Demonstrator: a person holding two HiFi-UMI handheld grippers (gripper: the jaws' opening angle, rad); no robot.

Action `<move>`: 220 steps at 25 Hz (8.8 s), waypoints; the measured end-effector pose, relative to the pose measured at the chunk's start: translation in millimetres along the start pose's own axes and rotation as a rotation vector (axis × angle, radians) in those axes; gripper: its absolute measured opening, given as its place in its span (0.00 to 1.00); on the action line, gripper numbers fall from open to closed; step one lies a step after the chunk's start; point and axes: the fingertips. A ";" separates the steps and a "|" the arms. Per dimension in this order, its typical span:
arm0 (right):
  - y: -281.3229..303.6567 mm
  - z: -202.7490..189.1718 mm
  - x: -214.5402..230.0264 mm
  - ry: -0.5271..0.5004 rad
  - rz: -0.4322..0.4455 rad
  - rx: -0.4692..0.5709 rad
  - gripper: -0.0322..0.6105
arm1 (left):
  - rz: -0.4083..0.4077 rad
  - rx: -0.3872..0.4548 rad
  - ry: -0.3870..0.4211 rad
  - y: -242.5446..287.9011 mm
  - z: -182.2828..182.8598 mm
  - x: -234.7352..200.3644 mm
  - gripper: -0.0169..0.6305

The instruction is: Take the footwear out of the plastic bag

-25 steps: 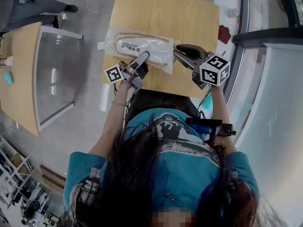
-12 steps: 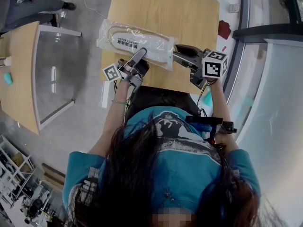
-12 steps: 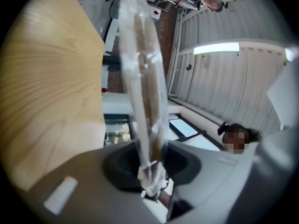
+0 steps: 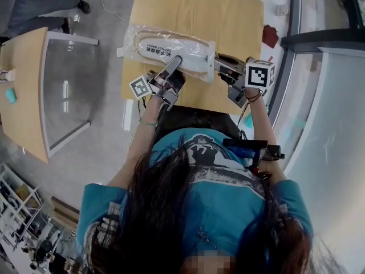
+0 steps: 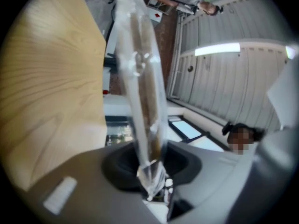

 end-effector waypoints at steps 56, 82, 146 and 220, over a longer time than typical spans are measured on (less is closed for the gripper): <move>-78.4 -11.0 21.8 0.110 -0.212 -0.035 0.16 | 0.615 0.293 0.344 -27.3 127.0 -71.2 0.03; -142.8 29.2 20.2 0.063 -0.362 0.153 0.16 | 1.236 0.196 0.830 -53.2 164.4 -111.8 0.02; -35.2 6.3 174.1 0.006 -0.874 -0.071 0.37 | 1.056 -0.335 0.630 12.4 33.8 -132.7 0.51; -42.6 -381.0 -174.4 -0.099 -0.570 0.303 0.12 | 0.631 -0.286 1.087 -317.8 -204.1 150.5 0.03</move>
Point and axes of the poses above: the fingertips, and each gripper's own axes: y forward along the fingers, x to its right, z out of its top, and after that the axes turned 6 degrees about z, right-handed
